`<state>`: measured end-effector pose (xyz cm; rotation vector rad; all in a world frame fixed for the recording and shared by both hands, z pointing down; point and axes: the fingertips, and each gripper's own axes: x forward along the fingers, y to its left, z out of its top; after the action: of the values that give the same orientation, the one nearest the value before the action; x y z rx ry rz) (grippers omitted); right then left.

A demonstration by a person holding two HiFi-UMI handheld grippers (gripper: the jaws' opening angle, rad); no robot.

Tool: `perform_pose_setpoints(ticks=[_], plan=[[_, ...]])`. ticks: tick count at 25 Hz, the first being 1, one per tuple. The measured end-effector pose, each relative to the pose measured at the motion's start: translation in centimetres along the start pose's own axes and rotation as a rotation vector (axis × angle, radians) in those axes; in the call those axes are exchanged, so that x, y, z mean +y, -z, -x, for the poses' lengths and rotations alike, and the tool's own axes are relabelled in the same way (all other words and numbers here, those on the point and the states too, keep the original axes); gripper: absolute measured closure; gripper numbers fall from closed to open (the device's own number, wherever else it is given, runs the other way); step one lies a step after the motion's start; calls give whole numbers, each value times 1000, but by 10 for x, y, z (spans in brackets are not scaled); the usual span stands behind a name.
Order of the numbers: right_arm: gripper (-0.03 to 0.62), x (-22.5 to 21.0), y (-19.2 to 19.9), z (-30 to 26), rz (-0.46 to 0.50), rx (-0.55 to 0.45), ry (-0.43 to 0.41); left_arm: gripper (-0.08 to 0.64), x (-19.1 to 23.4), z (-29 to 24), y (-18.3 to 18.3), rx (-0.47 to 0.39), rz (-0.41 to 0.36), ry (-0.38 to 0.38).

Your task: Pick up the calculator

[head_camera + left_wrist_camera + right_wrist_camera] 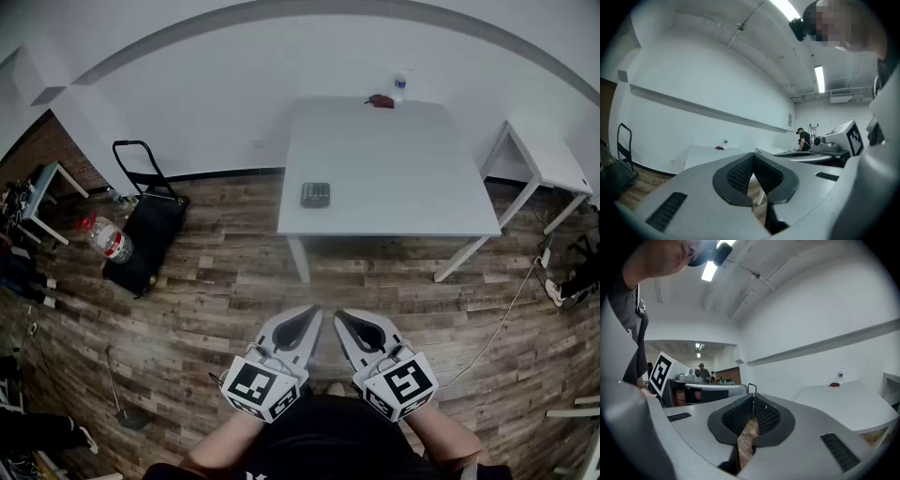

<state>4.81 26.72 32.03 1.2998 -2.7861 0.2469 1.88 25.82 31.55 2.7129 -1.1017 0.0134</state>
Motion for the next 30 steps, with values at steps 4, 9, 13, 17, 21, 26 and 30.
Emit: perform_pose_setpoints(ticks=[4, 9, 13, 17, 21, 26, 30], plan=[[577, -10, 1, -17, 3, 4, 3, 555, 18, -12, -1, -5, -2, -1], [577, -29, 2, -54, -4, 25, 27, 555, 56, -35, -6, -4, -8, 9], [577, -46, 2, -95, -17, 43, 50, 555, 94, -53, -14, -12, -23, 22], [577, -61, -3, -143, -29, 45, 80, 555, 138, -73, -23, -12, -33, 48], [577, -76, -11, -187, -47, 31, 123, 555, 180, -87, -32, -8, -45, 78], [577, -98, -11, -225, -140, 2, 156, 555, 221, -102, -38, -11, -31, 97], [575, -123, -2, -237, -258, -7, 181, 555, 233, -110, -36, -8, -24, 111]])
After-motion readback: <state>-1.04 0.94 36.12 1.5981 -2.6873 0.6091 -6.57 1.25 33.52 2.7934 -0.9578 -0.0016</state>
